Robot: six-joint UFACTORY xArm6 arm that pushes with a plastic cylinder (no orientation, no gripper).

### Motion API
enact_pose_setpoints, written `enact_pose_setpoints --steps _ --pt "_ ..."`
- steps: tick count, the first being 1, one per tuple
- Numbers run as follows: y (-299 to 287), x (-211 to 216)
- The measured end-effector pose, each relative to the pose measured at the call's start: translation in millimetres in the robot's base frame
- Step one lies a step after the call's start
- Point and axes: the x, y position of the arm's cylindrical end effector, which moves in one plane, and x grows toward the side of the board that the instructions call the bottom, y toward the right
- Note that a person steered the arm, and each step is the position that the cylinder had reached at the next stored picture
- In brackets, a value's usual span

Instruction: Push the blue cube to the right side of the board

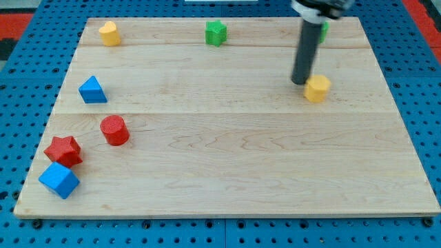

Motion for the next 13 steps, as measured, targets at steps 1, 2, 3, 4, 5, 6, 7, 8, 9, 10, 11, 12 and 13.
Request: enact_pose_setpoints --steps 1,2,3,4,5,6,7,8,9,10,11,12,13 --pt "2 -6" --pt "3 -7" --pt "3 -7" --pt "-3 -15" --pt "-7 -21" --pt "-29 -21" --pt "-74 -21" --pt "-156 -21" --pt "-220 7" --pt "-282 39" --pt "-341 49" --pt "-401 79" --pt "-456 96"
